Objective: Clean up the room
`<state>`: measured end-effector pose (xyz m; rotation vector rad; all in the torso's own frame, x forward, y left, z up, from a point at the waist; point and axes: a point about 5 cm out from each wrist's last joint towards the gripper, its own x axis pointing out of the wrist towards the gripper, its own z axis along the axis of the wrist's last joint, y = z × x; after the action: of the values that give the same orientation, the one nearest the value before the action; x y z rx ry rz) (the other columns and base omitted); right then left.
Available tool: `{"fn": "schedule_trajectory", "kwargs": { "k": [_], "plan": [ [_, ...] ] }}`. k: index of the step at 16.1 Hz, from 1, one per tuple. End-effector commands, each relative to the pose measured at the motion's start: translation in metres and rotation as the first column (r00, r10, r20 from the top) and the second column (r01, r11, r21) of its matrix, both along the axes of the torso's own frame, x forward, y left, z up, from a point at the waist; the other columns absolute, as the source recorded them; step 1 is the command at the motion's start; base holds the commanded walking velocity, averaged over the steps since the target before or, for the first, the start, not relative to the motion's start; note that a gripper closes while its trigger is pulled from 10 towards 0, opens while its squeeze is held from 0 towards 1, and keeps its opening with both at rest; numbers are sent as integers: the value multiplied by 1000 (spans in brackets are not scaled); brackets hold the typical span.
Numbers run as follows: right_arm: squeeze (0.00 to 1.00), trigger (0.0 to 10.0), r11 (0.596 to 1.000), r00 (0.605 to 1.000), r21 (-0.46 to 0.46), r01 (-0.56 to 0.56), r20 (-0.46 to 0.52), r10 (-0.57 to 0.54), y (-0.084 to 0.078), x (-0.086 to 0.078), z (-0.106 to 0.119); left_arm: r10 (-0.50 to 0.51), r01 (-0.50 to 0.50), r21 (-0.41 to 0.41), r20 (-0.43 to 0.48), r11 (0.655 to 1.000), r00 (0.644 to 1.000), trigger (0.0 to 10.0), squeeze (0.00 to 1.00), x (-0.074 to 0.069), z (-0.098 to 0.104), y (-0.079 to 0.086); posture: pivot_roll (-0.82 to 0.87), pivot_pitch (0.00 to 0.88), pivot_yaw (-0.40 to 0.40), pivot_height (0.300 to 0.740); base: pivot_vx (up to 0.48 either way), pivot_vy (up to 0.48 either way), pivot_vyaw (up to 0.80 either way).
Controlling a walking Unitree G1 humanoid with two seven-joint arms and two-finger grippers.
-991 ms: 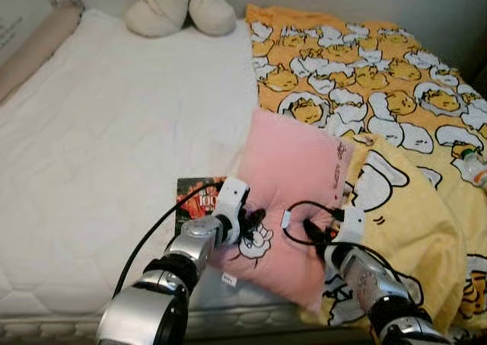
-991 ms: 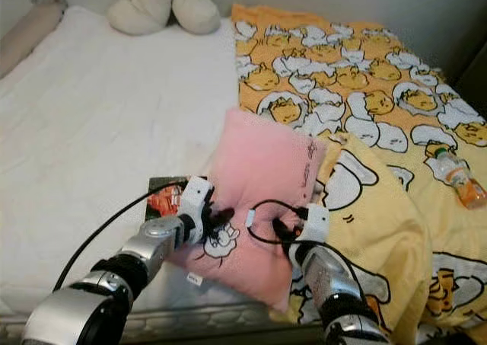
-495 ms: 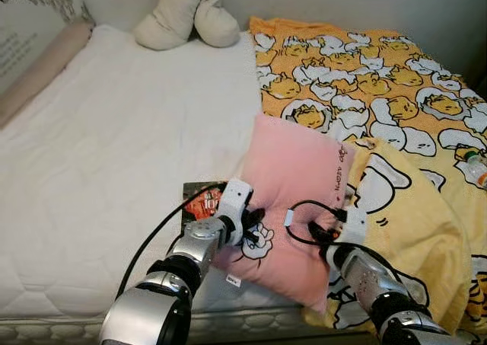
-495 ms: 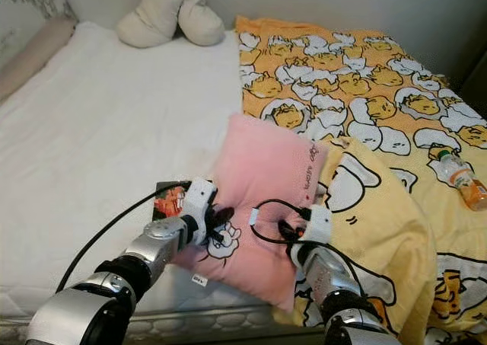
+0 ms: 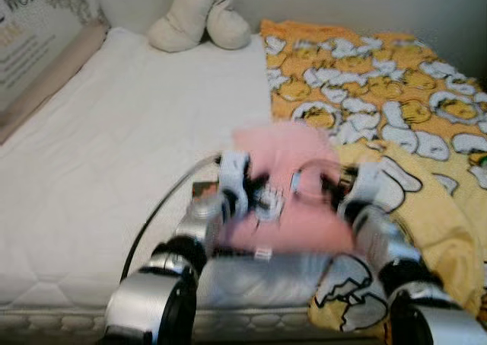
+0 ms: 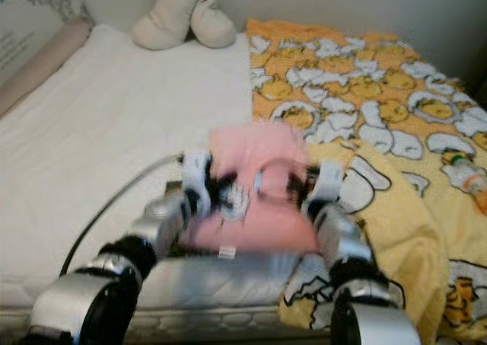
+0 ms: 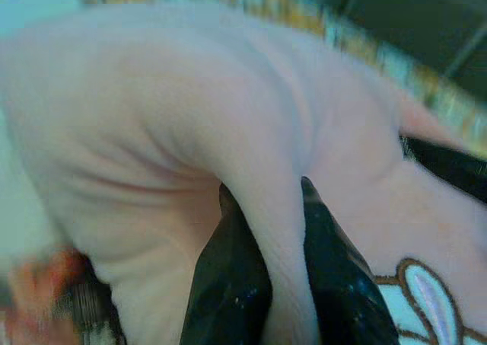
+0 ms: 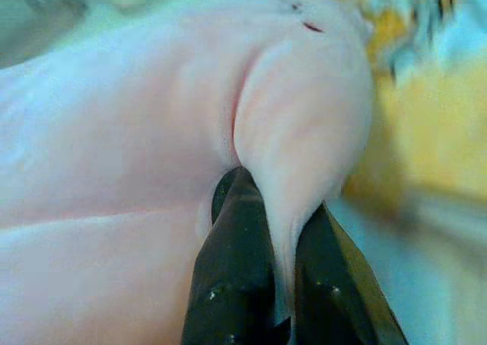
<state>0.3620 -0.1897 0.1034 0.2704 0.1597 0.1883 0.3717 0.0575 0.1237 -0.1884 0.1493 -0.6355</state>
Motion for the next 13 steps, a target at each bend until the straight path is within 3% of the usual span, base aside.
{"fn": "schedule_trajectory", "kwargs": {
  "k": [1, 2, 3, 4, 5, 8, 13],
  "plan": [
    [0, 0, 998, 994, -61, 13, 108, -6, -6, 9, 31, 34, -23, -72, 148, 997, 988, 0, 0, 11, 35, 7, 46, 0, 39, 740, 0, 0, 0],
    [0, 2000, 996, 992, -81, 23, 125, -13, -9, 10, 36, 56, -41, -90, 173, 995, 983, 0, 0, 13, 41, 11, 45, 0, 37, 740, 0, 0, 0],
    [0, 10000, 993, 986, -96, 66, 162, -50, -14, 10, 44, 130, -111, -93, 226, 989, 965, 0, 0, 15, 50, 24, 46, 0, 34, 740, 0, 0, 0],
    [0, 10000, 990, 976, -95, 99, 205, -78, -18, 7, 51, 237, -213, -112, 294, 971, 926, 10000, 0, 16, 63, 38, 52, 0, 32, 740, 0, 0, 0],
    [0, 10000, 991, 972, -84, 100, 220, -80, -18, 5, 55, 296, -254, -169, 312, 952, 903, 10000, 0, 16, 71, 45, 56, 0, 32, 740, 0, 0, 0],
    [0, 10000, 990, 968, -81, 119, 230, -98, -16, 3, 56, 333, -328, -82, 395, 941, 856, 10000, 0, 16, 78, 48, 64, 0, 27, 740, 0, 0, 508],
    [0, 10000, 984, 978, -168, 66, 208, -30, 1, -2, 46, 279, -307, 14, 380, 952, 882, 10000, 0, 18, 71, 42, 57, 0, 27, 740, 253, 408, 281]
  ]
}}
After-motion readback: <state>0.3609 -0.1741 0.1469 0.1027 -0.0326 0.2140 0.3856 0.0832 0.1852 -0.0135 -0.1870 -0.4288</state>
